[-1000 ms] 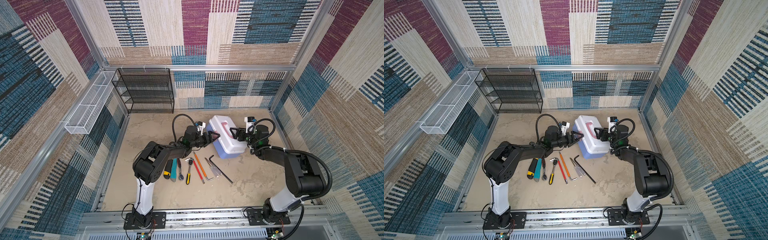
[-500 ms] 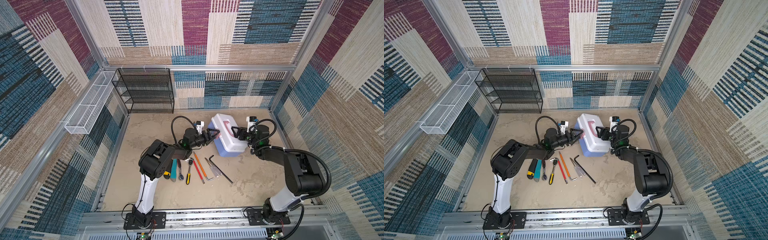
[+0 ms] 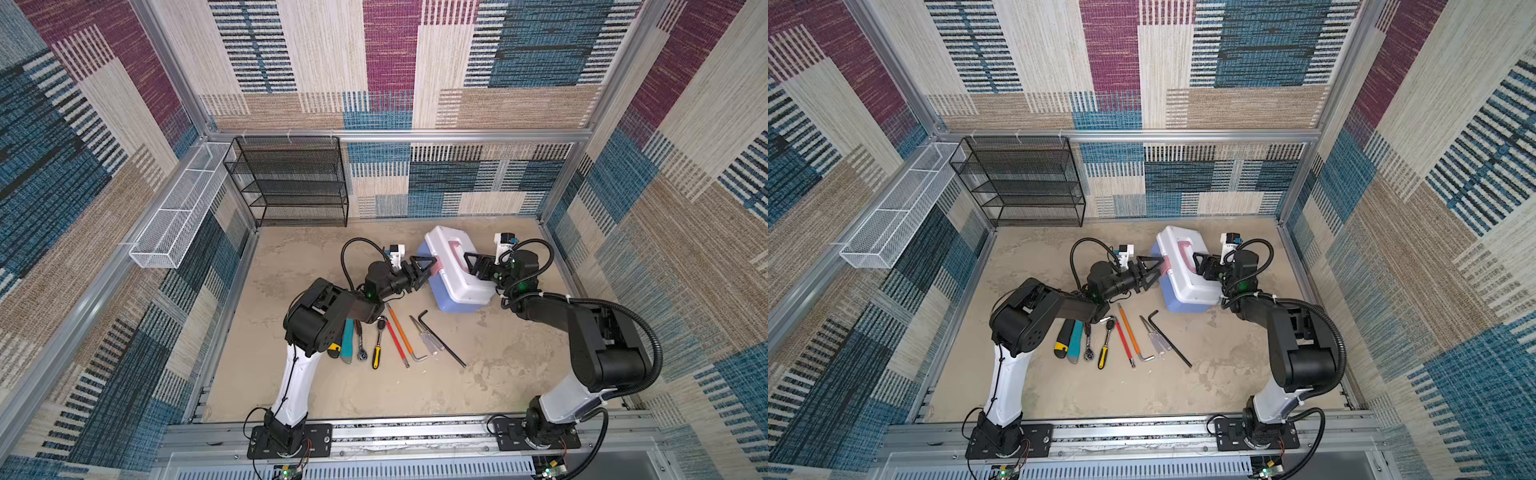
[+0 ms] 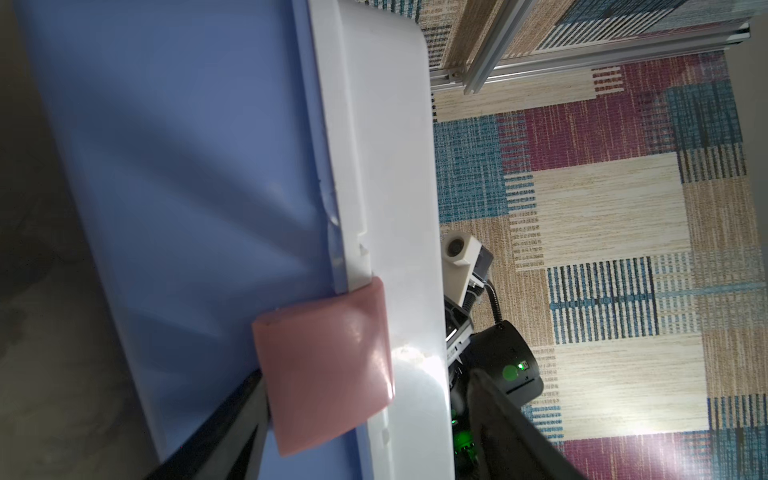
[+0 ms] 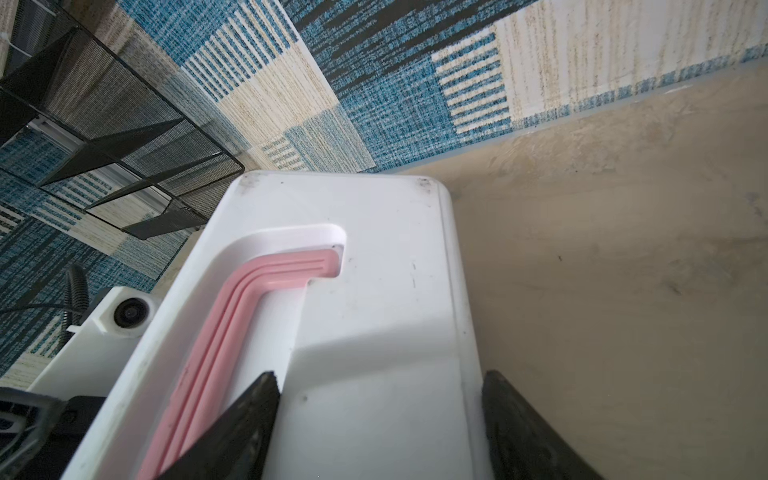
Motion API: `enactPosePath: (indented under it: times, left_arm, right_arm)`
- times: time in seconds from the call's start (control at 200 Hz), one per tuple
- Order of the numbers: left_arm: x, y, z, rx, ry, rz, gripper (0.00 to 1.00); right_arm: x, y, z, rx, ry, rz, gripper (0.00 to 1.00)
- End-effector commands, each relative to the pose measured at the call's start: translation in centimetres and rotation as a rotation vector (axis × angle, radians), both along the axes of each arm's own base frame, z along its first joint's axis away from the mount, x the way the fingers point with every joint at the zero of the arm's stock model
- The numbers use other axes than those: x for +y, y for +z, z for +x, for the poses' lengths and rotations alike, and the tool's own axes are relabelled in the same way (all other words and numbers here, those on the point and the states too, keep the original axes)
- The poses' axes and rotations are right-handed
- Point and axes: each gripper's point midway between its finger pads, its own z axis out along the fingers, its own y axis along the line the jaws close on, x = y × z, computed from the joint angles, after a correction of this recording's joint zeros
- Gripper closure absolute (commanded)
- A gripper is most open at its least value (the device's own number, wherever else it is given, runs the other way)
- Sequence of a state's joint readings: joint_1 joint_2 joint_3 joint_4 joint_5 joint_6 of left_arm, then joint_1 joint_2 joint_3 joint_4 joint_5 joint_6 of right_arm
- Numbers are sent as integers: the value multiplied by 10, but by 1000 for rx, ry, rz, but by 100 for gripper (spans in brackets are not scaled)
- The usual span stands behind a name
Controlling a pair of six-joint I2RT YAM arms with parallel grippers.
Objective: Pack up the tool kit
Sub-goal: 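Tilt the toolbox up onto its side with both grippers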
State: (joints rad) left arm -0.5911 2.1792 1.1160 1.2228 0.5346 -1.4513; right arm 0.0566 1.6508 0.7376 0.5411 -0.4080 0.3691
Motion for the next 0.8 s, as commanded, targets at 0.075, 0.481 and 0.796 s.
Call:
enactPosePath:
  times: [0.075,0.481,0.796]
  left_arm:
    - [-6,59,-26,-168,-95,-128,24]
    - [-6,65,-24,-167,-97,-142,24]
    - [2,70,-17,-171,-79,-145,23]
  right_arm:
    - [28,-68,-56,351,154,53,23]
    - [26,-66,-56,345,153,69,23]
    - [27,-59,-53,330,157,74,22]
